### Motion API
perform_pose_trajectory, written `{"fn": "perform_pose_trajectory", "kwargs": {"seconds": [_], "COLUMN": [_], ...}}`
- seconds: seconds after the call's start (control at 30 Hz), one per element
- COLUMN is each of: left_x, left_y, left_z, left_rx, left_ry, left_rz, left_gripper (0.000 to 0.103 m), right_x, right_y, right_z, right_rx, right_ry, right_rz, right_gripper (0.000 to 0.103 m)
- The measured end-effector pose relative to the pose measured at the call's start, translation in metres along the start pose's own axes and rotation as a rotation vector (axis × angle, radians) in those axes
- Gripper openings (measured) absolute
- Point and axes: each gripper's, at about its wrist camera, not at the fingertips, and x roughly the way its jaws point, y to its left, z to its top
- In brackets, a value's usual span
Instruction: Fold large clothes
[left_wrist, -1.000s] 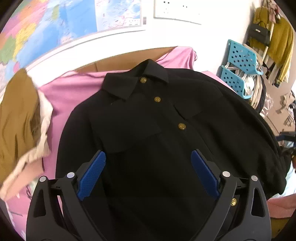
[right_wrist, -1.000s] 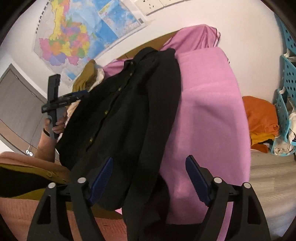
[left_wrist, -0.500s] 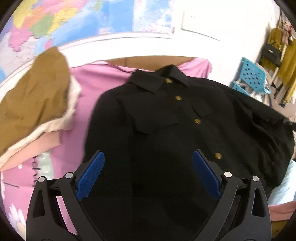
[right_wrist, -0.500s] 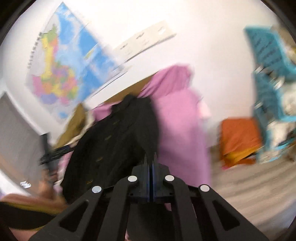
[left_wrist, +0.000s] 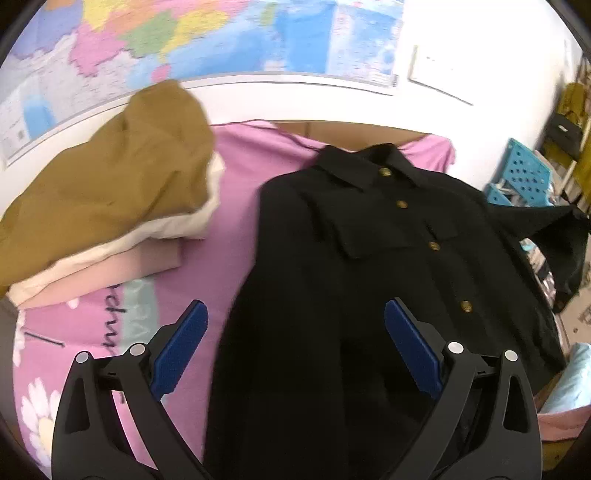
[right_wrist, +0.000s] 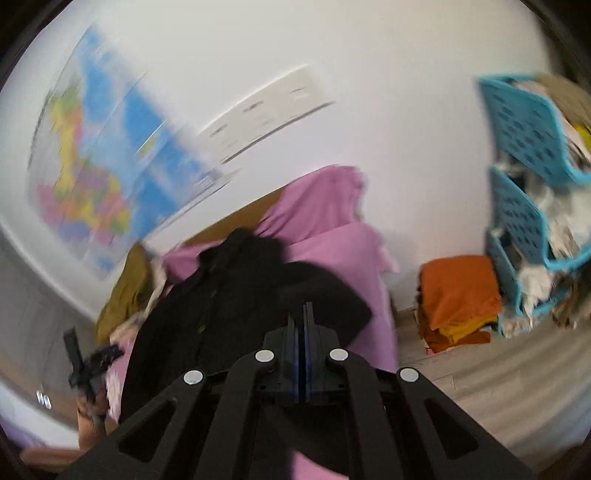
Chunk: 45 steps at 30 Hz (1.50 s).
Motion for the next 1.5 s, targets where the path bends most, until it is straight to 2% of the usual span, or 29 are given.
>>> {"fn": "perform_pose_trajectory", "kwargs": {"seconds": [0.07,0.1,0.2,0.3,0.37,0.4,0.47,0.53,0.6,0.7,0.73,0.8,0.93,0.97,1.0,1.03,1.07,1.1,1.2,1.33,1.4,1.47,1.5], "left_x": [0.002,0.004,0.009,0.015,0.019,0.02,0.021,0.023,0.026,0.031,0.032,0.035,0.036,0.036,0.035,0.034,0.033,0.033,0.032,0.026,0.021,0.012,0.008], "left_y": [-0.011,-0.02,-0.046,-0.075,-0.093,-0.103,-0.116,-0.126,-0.134,-0.137,-0.139,-0.143,-0.158,-0.162,-0.167,-0.17,-0.174,-0.177,-0.177,-0.165,-0.157,-0.144,-0.138], "left_z": [0.001,0.004,0.008,0.012,0.012,0.011,0.007,0.003,0.0,0.0,0.0,0.002,0.005,0.006,0.005,0.005,0.005,0.004,0.005,0.011,0.014,0.018,0.019], "left_rx": [0.029,0.054,0.107,0.17,0.206,0.228,0.267,0.304,0.328,0.333,0.332,0.33,0.34,0.347,0.356,0.363,0.371,0.376,0.376,0.337,0.305,0.257,0.238], "left_ry": [-0.003,-0.003,-0.001,0.0,0.006,0.007,0.009,0.015,0.023,0.04,0.042,0.048,0.053,0.053,0.05,0.047,0.046,0.047,0.042,0.017,-0.005,-0.036,-0.047], "left_rz": [-0.025,-0.043,-0.097,-0.145,-0.169,-0.176,-0.187,-0.2,-0.197,-0.207,-0.217,-0.226,-0.248,-0.255,-0.261,-0.265,-0.272,-0.276,-0.284,-0.329,-0.352,-0.394,-0.413], "left_gripper": [0.095,0.095,0.097,0.097,0.097,0.097,0.097,0.097,0.097,0.097,0.097,0.097,0.097,0.097,0.097,0.097,0.097,0.097,0.097,0.097,0.097,0.097,0.097], "right_x": [0.005,0.012,0.037,0.068,0.086,0.087,0.075,0.049,0.026,0.016,0.023,0.037,0.068,0.072,0.078,0.08,0.084,0.084,0.065,0.036,0.035,0.045,0.056], "right_y": [0.036,0.066,0.124,0.158,0.174,0.174,0.162,0.132,0.086,-0.007,-0.029,-0.053,-0.061,-0.059,-0.053,-0.048,-0.048,-0.044,-0.016,0.068,0.118,0.154,0.179], "right_z": [-0.005,-0.011,-0.031,-0.055,-0.07,-0.074,-0.07,-0.059,-0.054,-0.067,-0.075,-0.092,-0.114,-0.114,-0.113,-0.114,-0.111,-0.108,-0.088,-0.055,-0.046,-0.043,-0.044], "right_rx": [-0.099,-0.197,-0.351,-0.417,-0.493,-0.515,-0.468,-0.381,-0.233,0.082,0.154,0.249,0.322,0.312,0.287,0.281,0.283,0.288,0.193,-0.071,-0.2,-0.273,-0.329], "right_ry": [0.027,0.045,0.12,0.195,0.236,0.23,0.179,0.06,-0.033,-0.04,-0.011,0.04,0.08,0.079,0.074,0.069,0.072,0.062,-0.006,-0.082,-0.085,-0.053,-0.028], "right_rz": [-0.008,-0.041,0.004,0.067,0.071,0.064,0.104,0.073,0.061,-0.014,0.006,0.025,0.183,0.205,0.234,0.274,0.312,0.354,0.342,0.325,0.352,0.381,0.38], "right_gripper": [0.003,0.005,0.013,0.068,0.069,0.069,0.069,0.08,0.086,0.087,0.087,0.087,0.088,0.088,0.08,0.048,0.027,0.021,0.018,0.017,0.017,0.018,0.025]}}
